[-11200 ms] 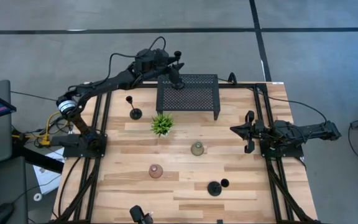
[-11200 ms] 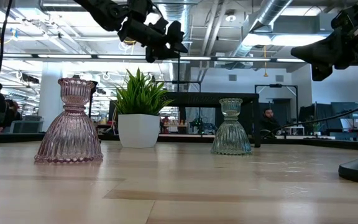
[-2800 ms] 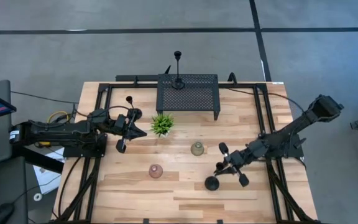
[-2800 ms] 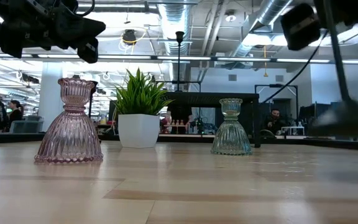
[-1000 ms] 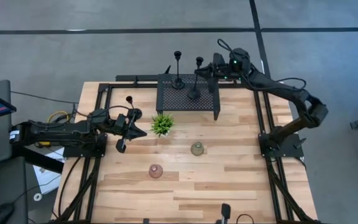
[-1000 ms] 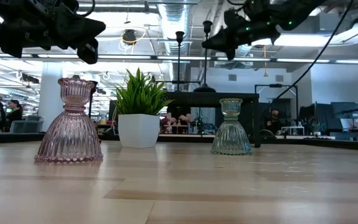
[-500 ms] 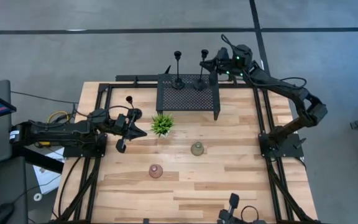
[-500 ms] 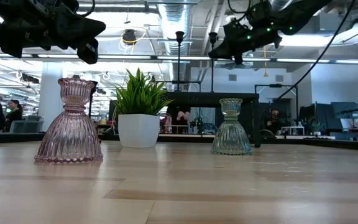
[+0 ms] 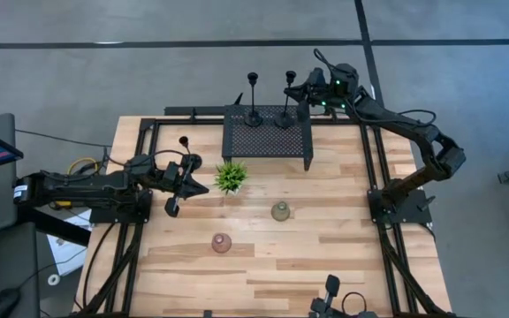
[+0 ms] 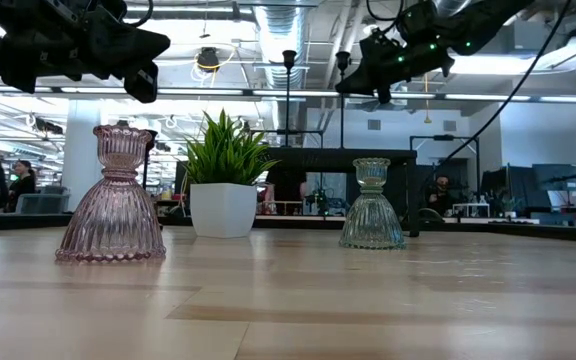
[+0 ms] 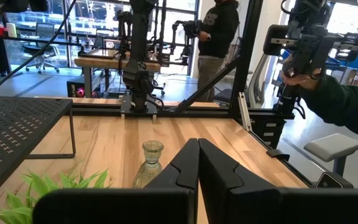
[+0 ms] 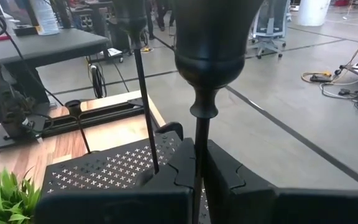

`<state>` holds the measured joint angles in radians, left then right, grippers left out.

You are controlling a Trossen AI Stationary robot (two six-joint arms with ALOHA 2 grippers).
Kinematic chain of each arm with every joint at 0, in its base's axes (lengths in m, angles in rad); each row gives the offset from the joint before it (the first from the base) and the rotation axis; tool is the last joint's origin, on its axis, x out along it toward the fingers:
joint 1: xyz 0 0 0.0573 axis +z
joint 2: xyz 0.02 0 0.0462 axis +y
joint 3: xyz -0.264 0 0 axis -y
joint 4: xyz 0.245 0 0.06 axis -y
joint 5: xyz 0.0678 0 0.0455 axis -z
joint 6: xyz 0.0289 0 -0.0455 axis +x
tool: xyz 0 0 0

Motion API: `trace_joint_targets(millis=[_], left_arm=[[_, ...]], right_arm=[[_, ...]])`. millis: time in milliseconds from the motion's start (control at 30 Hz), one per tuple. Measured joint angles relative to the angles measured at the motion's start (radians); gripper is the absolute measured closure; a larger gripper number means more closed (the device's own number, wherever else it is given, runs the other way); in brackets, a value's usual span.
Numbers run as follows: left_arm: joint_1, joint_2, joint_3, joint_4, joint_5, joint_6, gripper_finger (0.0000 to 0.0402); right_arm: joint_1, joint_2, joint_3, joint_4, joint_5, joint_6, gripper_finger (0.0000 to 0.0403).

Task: Pick & Place candle stick holders
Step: Put the bottom black candle holder on the shelf

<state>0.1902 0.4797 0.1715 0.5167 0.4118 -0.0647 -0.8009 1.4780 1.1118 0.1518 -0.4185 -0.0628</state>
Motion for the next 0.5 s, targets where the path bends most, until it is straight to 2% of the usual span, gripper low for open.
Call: trace_joint_targets(millis=[133,500], left_arm=[[0.000,0.000,0.000,-0.001,0.000,0.000,0.0396],[0.000,0.039,0.000,-0.001,0.000,0.000,0.0397]], right_arm=[[0.000,-0.002,0.001,-0.015,0.000,0.000,0.0394],[0.001,0.000,0.000,-0.024,0.000,0.000,0.0312]])
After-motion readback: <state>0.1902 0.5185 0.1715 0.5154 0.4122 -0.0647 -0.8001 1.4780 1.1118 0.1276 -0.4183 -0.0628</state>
